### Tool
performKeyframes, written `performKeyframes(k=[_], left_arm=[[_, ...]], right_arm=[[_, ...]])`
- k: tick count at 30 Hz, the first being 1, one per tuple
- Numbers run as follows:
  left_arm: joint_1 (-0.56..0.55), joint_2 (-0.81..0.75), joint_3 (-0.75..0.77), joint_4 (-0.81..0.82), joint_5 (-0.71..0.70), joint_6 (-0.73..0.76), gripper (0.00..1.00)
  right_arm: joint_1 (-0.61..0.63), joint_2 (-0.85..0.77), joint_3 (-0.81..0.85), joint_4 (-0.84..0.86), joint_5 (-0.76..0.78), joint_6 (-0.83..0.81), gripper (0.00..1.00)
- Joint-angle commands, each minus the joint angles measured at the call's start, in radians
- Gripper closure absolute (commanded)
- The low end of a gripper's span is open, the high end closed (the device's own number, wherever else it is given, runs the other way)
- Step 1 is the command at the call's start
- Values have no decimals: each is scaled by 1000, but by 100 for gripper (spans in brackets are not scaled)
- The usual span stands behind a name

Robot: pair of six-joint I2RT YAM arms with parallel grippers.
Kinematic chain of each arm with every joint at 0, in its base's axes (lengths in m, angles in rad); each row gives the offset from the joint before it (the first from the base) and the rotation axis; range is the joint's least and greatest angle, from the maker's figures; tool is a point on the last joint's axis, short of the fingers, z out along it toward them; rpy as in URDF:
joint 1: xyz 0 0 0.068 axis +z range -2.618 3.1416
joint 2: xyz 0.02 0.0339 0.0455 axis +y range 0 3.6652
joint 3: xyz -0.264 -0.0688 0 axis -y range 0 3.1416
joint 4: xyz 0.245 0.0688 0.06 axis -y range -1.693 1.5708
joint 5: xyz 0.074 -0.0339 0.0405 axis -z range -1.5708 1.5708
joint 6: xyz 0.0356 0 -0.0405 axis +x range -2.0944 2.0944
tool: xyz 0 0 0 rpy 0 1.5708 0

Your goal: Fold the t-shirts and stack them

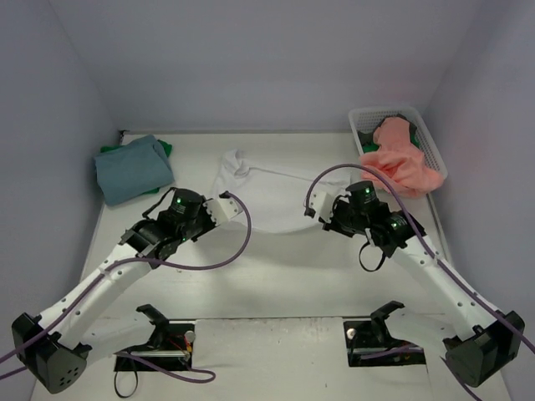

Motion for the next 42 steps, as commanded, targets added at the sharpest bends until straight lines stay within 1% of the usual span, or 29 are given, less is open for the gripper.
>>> performKeyframes(k=[1,9,13,15,19,24,28,31,33,35,39,40,42], left_arm=[[28,-43,87,-2,-43,22,100],[180,-110,202,20,-40,101,100],[217,-135,280,32,-58,120,100],[230,-152,295,66,-80,128,100],[243,-159,367,107,-103,138,100],[244,-121,441,118,-117,181,100],[252,-86,496,127,-143,210,100],[253,-77,526,117,-143,215,100],[253,-78,548,104,-141,209,100],[253,-99,571,89,-103,175,100],[253,-126,670,48,-32,131,100],[252,-112,726,28,-31,129,100],[252,-95,782,9,-37,135,100]], right_arm=[[3,-41,77,19,-3,46,100],[3,-87,246,18,35,99,100],[-31,-107,315,21,21,125,100],[-42,-117,339,21,18,125,100],[-48,-117,393,22,32,120,100],[-60,-99,479,24,47,106,100],[-60,-81,531,28,93,86,100],[-63,-81,543,30,95,91,100],[-71,-96,551,28,54,105,100],[-95,-120,554,27,2,126,100],[-106,-140,557,25,-16,132,100],[-105,-140,562,25,-17,132,100],[-105,-131,593,27,-8,132,100]])
